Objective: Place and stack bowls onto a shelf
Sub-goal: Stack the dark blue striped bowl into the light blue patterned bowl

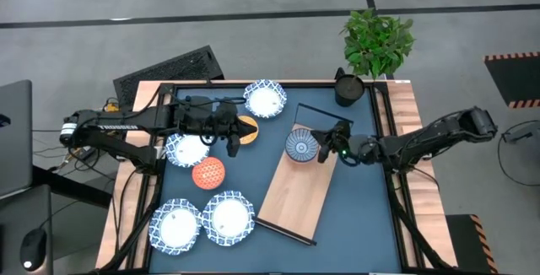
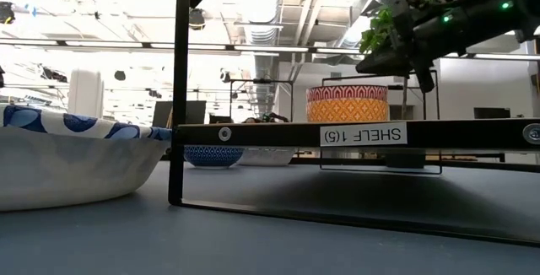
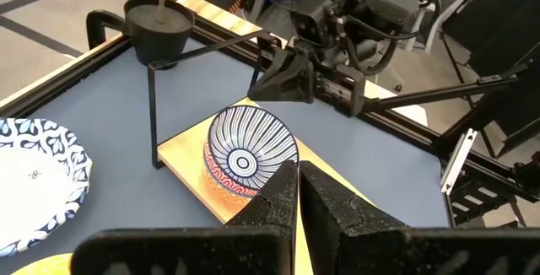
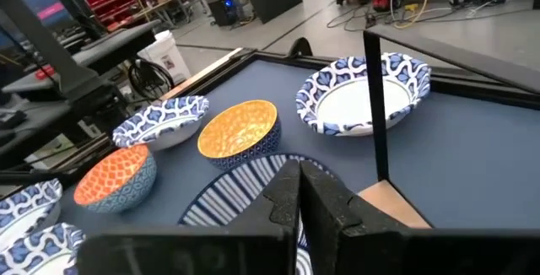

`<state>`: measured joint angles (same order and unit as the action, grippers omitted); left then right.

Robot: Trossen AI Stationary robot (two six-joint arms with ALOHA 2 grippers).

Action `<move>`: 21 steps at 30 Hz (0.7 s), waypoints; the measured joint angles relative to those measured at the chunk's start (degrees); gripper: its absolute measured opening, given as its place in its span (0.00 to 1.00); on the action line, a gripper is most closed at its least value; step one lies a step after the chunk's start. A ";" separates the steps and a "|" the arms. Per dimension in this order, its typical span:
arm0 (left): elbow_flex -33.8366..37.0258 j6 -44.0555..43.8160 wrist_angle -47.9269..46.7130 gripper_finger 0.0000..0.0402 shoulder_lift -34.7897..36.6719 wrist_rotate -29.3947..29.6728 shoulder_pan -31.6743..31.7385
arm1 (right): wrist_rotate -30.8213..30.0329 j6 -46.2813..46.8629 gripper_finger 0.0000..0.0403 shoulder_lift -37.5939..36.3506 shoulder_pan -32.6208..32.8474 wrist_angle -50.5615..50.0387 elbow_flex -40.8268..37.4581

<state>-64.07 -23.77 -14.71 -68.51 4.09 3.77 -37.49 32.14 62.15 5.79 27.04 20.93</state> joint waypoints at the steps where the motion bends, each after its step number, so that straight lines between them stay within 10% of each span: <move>1: 0.00 0.02 -0.01 0.00 0.00 0.36 0.00 | 0.18 -0.12 0.08 0.00 -0.40 0.01 0.00; 21: 1.98 0.61 1.20 0.00 -0.06 3.66 0.00 | 0.15 1.01 0.07 0.00 1.44 5.64 0.02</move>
<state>-62.09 -23.16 -13.51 -68.57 7.75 3.77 -37.34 33.16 62.15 7.23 32.68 20.95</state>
